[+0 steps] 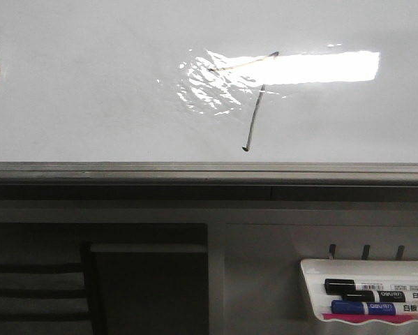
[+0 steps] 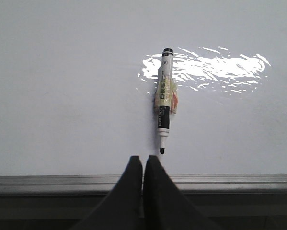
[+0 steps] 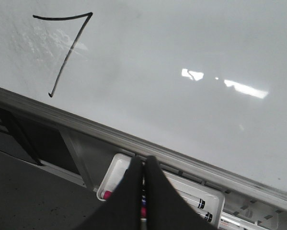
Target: Write number 7 on whiteboard
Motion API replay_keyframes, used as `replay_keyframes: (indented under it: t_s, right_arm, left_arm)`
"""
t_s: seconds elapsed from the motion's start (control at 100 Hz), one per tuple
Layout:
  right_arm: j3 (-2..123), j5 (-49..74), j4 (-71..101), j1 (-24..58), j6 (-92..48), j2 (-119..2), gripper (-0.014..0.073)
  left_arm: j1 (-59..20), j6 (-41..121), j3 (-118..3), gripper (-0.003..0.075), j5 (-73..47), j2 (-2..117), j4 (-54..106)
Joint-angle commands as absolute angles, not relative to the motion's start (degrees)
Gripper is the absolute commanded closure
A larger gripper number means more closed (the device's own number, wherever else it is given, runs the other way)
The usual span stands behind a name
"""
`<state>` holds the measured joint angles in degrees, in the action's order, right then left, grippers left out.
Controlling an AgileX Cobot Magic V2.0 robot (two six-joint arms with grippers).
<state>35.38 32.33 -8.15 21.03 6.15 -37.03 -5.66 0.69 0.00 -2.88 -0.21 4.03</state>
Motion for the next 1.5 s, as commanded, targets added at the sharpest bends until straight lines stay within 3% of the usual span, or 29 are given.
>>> replay_keyframes:
  t_s: [0.0, 0.36, 0.63, 0.79, 1.11, 1.49]
  right_arm:
    - [36.85, 28.83, -9.24, 20.83, 6.34, -37.05, 0.0665]
    - [30.49, 26.59, -9.10, 14.22, 6.34, -27.91, 0.0665]
    - [12.02, 4.54, -8.98, 5.69, 6.42, -14.53, 0.0665]
    - [2.88, -2.52, -6.64, 2.84, 6.47, -7.38, 0.0665]
    - [-2.29, 0.00, -1.11, 0.90, 6.47, 1.83, 0.0665]
    - [-2.29, -1.01, -1.11, 0.90, 6.47, 1.72, 0.0665]
  left_arm:
    - [-5.58, 0.62, 1.94, 0.0741, 1.53, -1.72, 4.62]
    - [-5.58, 0.62, 1.94, 0.0741, 1.53, -1.72, 4.62]
    - [-5.58, 0.62, 1.94, 0.0741, 1.53, -1.72, 4.62]
    - [-5.58, 0.62, 1.94, 0.0741, 1.53, -1.72, 4.62]
    - [-5.58, 0.62, 1.94, 0.0741, 1.53, -1.72, 4.62]
    - [-5.58, 0.62, 1.94, 0.0741, 1.53, -1.72, 4.62]
